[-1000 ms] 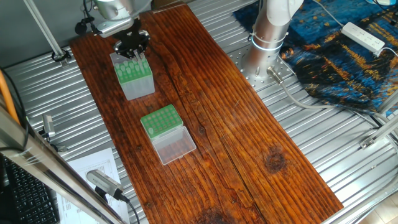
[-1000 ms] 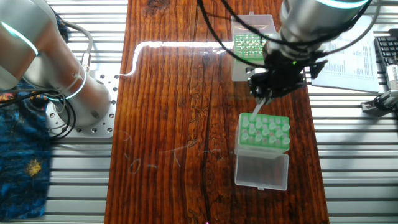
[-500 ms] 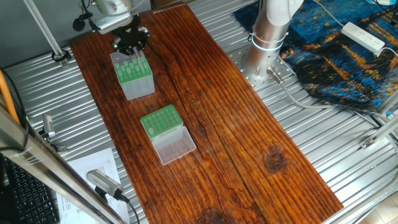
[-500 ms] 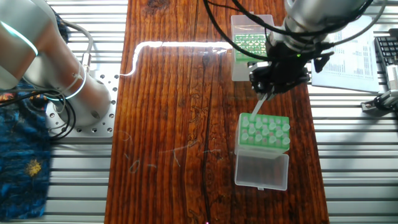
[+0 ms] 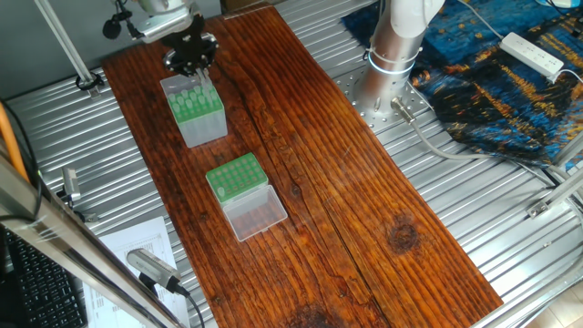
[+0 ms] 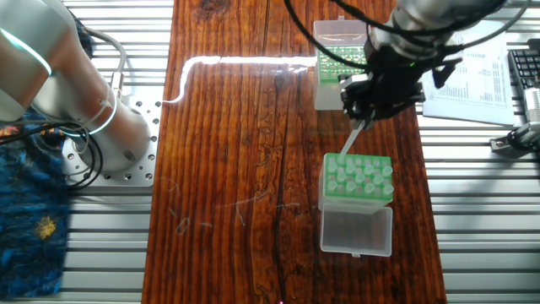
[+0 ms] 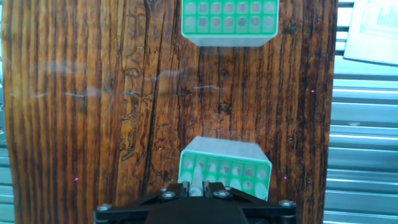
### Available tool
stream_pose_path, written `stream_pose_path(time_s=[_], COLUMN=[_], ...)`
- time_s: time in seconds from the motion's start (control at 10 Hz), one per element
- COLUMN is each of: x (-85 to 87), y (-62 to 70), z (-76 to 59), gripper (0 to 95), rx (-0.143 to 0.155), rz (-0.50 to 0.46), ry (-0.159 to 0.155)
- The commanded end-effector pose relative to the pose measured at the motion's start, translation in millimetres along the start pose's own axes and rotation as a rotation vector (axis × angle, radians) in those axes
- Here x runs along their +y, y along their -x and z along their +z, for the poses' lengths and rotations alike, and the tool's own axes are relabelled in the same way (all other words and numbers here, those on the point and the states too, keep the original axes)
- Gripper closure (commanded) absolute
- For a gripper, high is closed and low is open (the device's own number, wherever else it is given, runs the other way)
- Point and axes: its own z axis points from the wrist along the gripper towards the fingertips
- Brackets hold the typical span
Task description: Transfer all large pipette tips from one holder to another
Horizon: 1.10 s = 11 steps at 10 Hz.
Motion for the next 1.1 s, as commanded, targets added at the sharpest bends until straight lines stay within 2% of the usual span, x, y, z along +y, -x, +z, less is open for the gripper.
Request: stream_pose_path(time_s=[0.1,0.6,0.8,0.9,1.1], x=[-2.8,-11.5,-12.8,-13.0,-15.4], y=[1.8,14.5,19.3,24.9,33.7], z=[-5.7,-29.3,-35.4,-38.6,-44.4], gripper=[95.0,95.0,95.0,95.0,95.0], rx=[0.001,0.013,-0.003,-0.025,-0.039], rz=[0.000,0.019,0.052,0.089,0.145], ry=[0.011,0.025,0.023,0.022,0.021])
